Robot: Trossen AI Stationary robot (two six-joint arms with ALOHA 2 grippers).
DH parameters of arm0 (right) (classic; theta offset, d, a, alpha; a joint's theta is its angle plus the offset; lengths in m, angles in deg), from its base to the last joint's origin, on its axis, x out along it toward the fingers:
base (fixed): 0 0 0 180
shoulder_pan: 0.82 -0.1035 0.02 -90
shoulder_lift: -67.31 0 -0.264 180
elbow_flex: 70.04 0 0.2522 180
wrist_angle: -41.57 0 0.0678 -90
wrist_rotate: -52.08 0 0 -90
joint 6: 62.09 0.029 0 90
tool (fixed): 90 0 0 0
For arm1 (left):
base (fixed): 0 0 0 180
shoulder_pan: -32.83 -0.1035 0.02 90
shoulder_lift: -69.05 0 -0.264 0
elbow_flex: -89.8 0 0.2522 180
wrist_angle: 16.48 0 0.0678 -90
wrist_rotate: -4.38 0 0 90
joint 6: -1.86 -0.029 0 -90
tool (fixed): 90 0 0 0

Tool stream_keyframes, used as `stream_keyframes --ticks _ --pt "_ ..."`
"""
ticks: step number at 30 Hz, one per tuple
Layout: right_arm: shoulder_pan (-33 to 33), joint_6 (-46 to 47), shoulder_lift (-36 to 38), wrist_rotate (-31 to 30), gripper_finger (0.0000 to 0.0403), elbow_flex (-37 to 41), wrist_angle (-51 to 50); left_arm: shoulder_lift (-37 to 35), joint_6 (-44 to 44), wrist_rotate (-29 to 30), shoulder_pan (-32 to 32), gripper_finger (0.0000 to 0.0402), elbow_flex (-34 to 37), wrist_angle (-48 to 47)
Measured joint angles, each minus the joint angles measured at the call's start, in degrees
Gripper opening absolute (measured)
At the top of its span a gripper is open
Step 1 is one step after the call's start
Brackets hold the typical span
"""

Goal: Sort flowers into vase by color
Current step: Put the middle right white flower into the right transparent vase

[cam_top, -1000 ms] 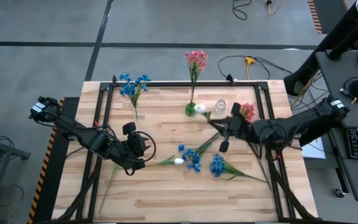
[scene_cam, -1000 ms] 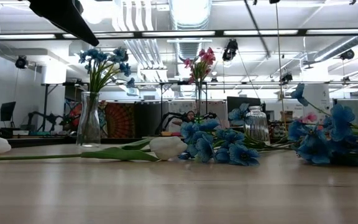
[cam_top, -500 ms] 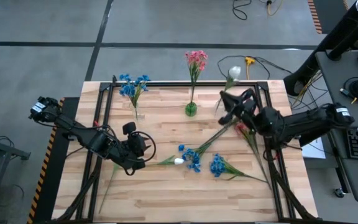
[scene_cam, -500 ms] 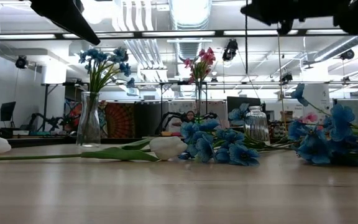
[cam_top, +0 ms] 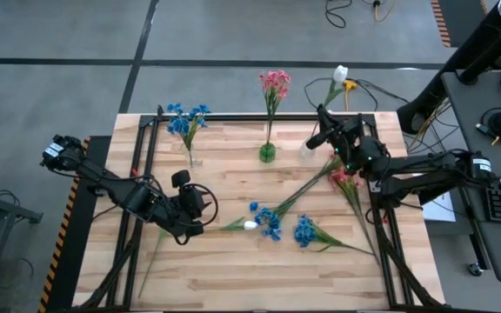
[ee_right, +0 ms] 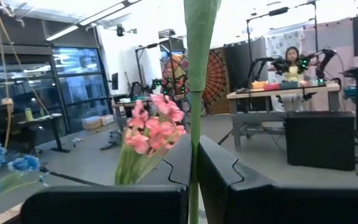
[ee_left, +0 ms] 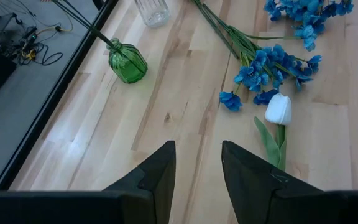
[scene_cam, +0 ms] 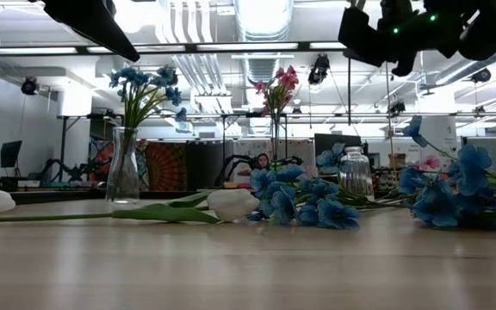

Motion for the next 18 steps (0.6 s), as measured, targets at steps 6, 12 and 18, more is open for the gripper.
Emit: stream_keyframes --ticks 6,12,18 --pt "1.3 0.6 0.0 0.0 0.0012 1.0 -0.7 0.0 0.0 0.0 0.0 0.0114 0.0 0.0" --pt "2.8 2.5 -0.5 0.1 0.0012 1.5 -1.1 0.0 0.0 0.7 0.0 0.0114 0.0 0.0" --pt "3.4 3.0 -3.5 0.2 0.0012 1.5 -0.8 0.0 0.0 1.5 0.0 0.0114 0.0 0.0"
